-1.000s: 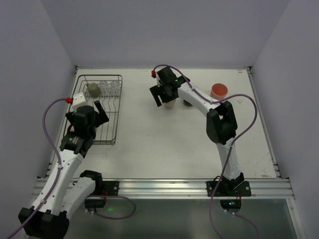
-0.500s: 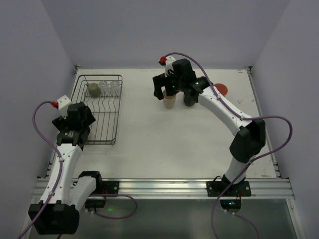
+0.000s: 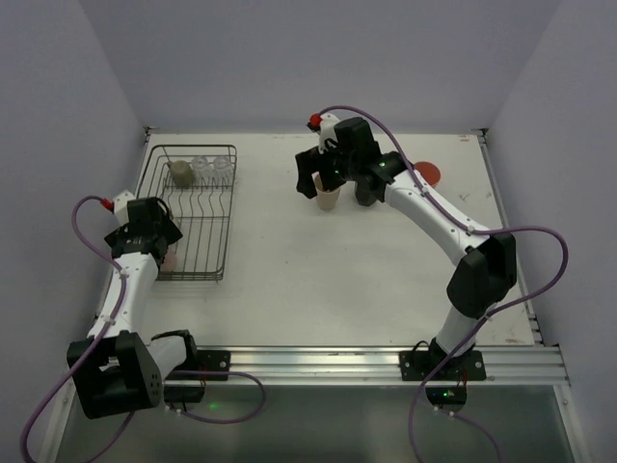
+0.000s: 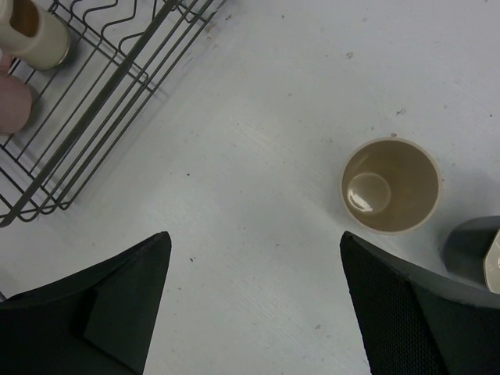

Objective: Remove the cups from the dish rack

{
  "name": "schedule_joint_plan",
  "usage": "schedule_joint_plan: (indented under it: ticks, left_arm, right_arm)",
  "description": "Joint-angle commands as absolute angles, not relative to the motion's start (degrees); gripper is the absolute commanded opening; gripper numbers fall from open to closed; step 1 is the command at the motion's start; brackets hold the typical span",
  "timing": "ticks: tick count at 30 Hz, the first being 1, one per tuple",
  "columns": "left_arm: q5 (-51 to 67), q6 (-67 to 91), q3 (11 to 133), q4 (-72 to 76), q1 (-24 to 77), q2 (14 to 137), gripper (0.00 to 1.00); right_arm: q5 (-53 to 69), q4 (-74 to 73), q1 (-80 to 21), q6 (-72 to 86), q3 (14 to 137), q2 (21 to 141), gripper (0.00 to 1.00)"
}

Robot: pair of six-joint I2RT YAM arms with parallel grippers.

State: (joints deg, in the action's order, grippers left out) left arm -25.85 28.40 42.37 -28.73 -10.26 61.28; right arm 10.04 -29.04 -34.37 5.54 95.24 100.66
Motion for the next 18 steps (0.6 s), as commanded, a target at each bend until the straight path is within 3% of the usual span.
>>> schedule_joint_plan:
  ticks: [1, 6, 9, 10, 13, 18]
  left_arm:
    - [-21.89, 26.81, 42.28, -24.96, -11.86, 63.45, 0.99]
    - [-21.18, 26.54, 41.92, -24.17, -12.92, 64.34, 0.9]
    - [-20.14, 26.19, 42.1, -24.08, -13.1, 64.16, 0.72]
    - [-19.34, 26.1, 42.19, -24.08, -13.01, 63.9, 0.57]
    - [-16.62, 25.58, 42.36, -23.82, -13.01, 61.35, 0.31]
    - [-10.48, 24.26, 44.64, -25.04, -12.66, 54.33, 0.23]
  right_arm:
    - [10.37, -27.07, -34.37, 5.01, 94.57, 96.86, 0.91]
    - [10.81, -26.98, -34.45, 4.66, 94.22, 96.24, 0.92]
    - [10.81, -27.24, -34.54, 4.22, 93.96, 95.8, 0.92]
    - [10.55, -27.42, -34.45, 3.52, 93.69, 95.54, 0.92]
    - [9.49, -27.42, -34.37, 3.16, 92.81, 93.7, 0.92]
    - [15.98, -21.81, -34.45, 8.08, 89.14, 89.31, 0.92]
